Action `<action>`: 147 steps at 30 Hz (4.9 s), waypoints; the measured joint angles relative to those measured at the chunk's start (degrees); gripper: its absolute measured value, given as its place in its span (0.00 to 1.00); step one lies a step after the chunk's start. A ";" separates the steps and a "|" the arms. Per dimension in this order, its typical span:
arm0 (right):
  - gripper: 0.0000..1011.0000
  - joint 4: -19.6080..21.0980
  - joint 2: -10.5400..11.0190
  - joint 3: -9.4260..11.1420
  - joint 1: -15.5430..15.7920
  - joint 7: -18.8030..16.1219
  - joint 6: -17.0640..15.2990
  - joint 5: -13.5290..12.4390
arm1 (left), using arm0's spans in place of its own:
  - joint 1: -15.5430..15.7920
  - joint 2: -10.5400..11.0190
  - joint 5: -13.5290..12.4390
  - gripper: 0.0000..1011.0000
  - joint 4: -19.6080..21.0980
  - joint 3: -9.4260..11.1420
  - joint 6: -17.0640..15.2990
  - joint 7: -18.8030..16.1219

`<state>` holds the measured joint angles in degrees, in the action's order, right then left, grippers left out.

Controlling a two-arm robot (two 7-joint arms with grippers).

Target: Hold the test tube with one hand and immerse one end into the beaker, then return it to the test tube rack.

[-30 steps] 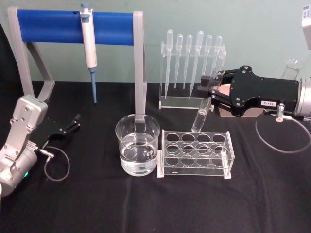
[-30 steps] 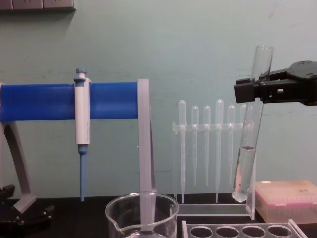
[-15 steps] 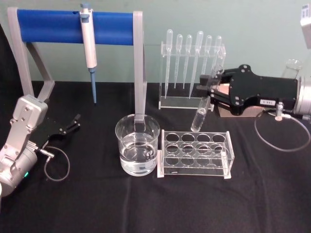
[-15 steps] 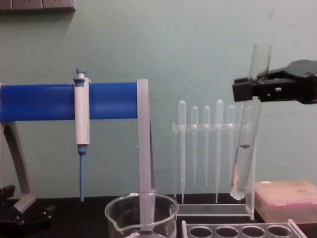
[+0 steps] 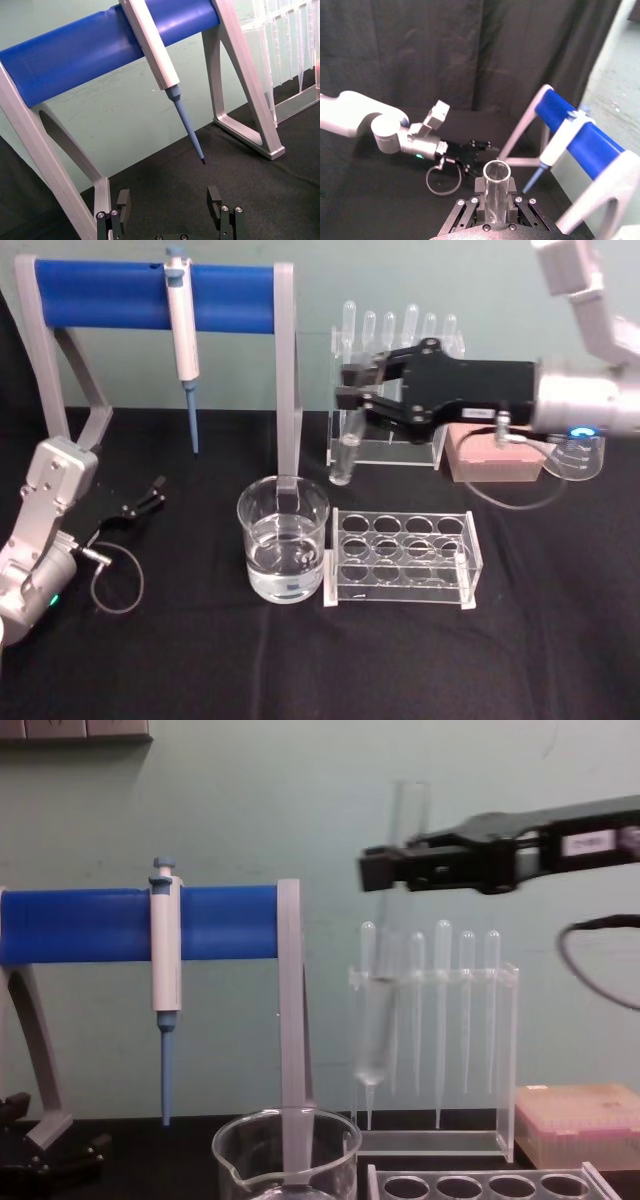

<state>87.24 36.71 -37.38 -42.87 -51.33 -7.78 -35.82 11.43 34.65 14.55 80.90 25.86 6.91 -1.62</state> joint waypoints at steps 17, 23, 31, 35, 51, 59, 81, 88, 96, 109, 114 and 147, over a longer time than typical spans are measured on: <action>0.24 -8.79 -6.75 -6.24 -2.98 -1.85 2.47 0.61 | 0.00 0.00 0.00 0.99 0.00 0.00 0.00 0.00; 0.24 -10.66 -7.31 -7.41 -2.04 -2.05 3.57 1.20 | 0.00 0.00 0.00 0.99 0.00 0.00 0.00 0.00; 0.24 -13.55 -8.81 -8.48 -1.04 -1.86 5.21 2.89 | 0.00 0.00 0.00 0.99 0.00 0.00 0.00 0.00; 0.24 -14.68 -9.55 -8.87 -0.75 -1.86 5.57 3.61 | 0.00 0.00 0.00 0.99 0.00 0.00 0.00 0.00; 0.24 -16.74 -10.76 -8.82 0.79 -0.89 7.84 6.77 | 0.00 0.00 0.00 0.99 0.00 0.00 0.00 0.00; 0.24 -19.00 -12.07 -8.39 1.40 -0.93 9.42 7.51 | 0.00 0.00 0.00 0.99 0.00 0.00 0.00 0.00; 0.24 -20.93 -13.14 -7.85 1.84 -1.53 10.04 8.08 | 0.00 0.00 0.00 0.99 0.00 0.00 0.00 0.00; 0.24 -20.86 -13.11 -7.88 1.80 -1.53 10.01 8.04 | 0.00 0.00 0.00 0.99 0.00 0.00 0.00 0.00; 0.24 -20.81 -13.08 -7.91 1.78 -1.53 9.97 8.00 | 0.00 0.00 0.00 0.99 0.00 0.00 0.00 0.00; 0.24 -20.77 -13.06 -7.91 1.78 -1.53 9.94 8.00 | 0.00 0.00 0.00 0.99 0.00 0.00 0.00 0.00; 0.24 -20.77 -13.06 -7.91 1.78 -1.53 9.93 8.00 | 0.00 0.00 0.00 0.99 0.00 0.00 0.00 0.00; 0.24 -20.77 -13.06 -7.91 1.78 -1.53 9.94 8.00 | 0.00 0.00 0.00 0.99 0.00 0.00 0.00 0.00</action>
<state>66.46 23.64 -45.29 -41.08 -52.85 2.16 -27.82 11.43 34.64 14.55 80.90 25.86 6.91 -1.62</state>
